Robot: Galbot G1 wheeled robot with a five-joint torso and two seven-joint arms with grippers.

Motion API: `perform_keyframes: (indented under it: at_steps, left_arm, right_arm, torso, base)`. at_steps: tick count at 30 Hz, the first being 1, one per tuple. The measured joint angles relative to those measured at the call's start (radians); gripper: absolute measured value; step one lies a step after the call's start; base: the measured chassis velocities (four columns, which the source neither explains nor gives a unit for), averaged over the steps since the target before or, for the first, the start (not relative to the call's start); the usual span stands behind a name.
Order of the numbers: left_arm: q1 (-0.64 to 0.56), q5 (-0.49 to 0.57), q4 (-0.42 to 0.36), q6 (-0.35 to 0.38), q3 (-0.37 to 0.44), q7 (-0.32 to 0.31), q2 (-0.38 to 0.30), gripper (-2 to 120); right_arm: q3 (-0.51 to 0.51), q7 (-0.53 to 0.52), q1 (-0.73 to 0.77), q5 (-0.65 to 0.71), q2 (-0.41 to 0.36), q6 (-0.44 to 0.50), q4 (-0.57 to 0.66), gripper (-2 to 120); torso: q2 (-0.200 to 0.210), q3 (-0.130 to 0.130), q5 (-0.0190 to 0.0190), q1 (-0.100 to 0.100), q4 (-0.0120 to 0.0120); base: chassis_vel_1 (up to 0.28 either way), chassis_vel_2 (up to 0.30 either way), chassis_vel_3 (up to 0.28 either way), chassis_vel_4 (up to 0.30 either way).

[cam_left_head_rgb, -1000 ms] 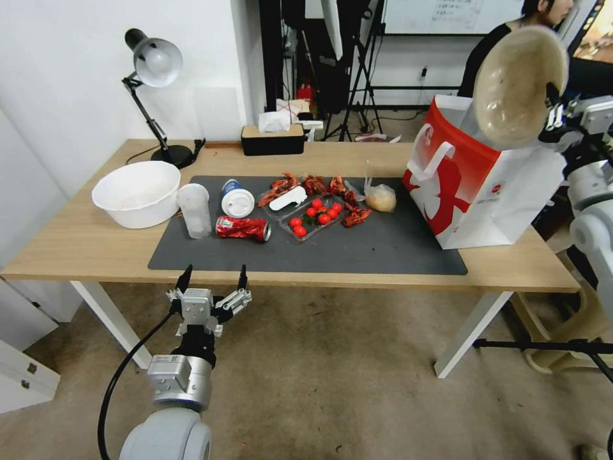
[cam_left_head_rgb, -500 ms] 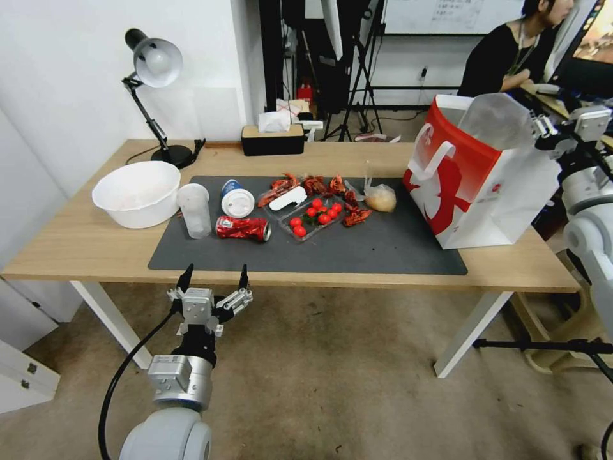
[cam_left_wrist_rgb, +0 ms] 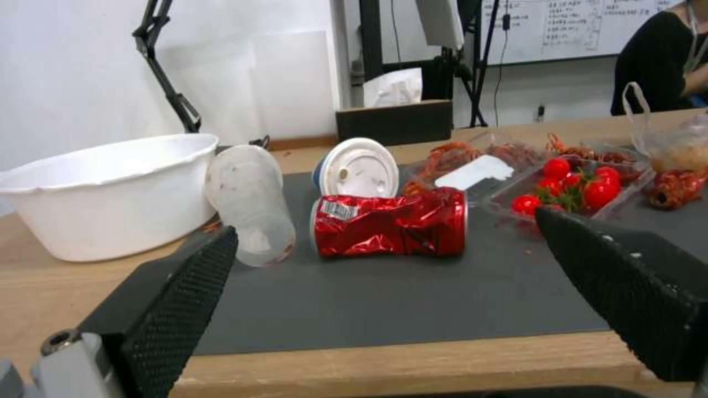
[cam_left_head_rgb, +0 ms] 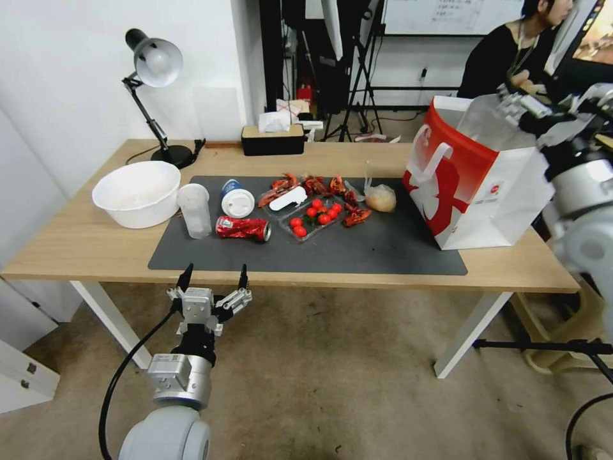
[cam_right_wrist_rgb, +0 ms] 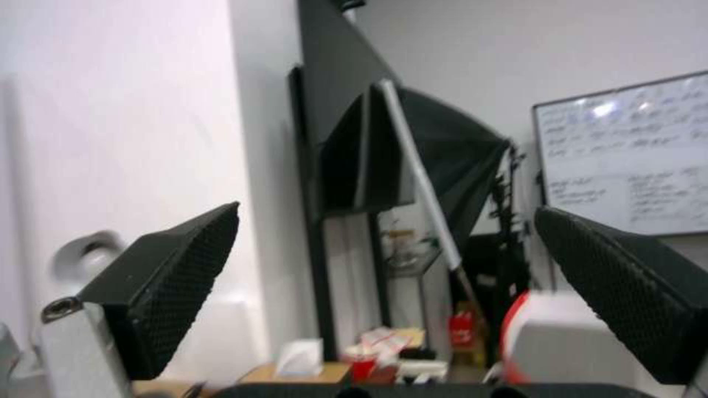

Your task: Pick up the trash from the table and place it into the takeout bag.

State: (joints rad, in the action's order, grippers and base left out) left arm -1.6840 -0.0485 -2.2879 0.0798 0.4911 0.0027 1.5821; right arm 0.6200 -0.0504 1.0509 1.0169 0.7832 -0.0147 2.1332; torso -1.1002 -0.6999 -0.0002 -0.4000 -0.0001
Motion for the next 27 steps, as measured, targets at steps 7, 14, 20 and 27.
perform_keyframes:
  at_steps: [7, 14, 20, 27]
  left_arm:
    - [0.003, 0.020, -0.005, 0.000, 0.004, -0.002, -0.013, 100]
    - [0.009, 0.038, -0.005, 0.001, 0.005, -0.002, -0.029, 100]
    - [0.014, 0.049, -0.004, 0.002, 0.004, -0.002, -0.045, 100]
    - [0.013, 0.065, -0.014, 0.002, 0.009, -0.002, -0.060, 100]
  right_arm:
    - [-0.020, 0.011, 0.191, -0.143, 0.063, 0.035, 0.100, 100]
    - [-0.021, 0.027, 0.332, -0.293, 0.135, 0.098, 0.130, 100]
    - [-0.023, 0.036, 0.484, -0.386, 0.230, 0.152, 0.138, 100]
    - [-0.047, 0.052, 0.628, -0.515, 0.330, 0.212, 0.104, 100]
  torso:
    - [0.000, 0.000, 0.0002, 0.000, 0.0000]
    - [0.000, 0.000, 0.0000, 0.000, 0.0002]
    - [0.000, 0.000, 0.0001, 0.000, 0.0001]
    - [0.000, 0.000, 0.0000, 0.000, 0.0001]
  base:
    - [0.000, 0.000, 0.000, 0.000]
    - [0.000, 0.000, 0.000, 0.000]
    - [0.000, 0.000, 0.000, 0.000]
    - [0.000, 0.000, 0.000, 0.000]
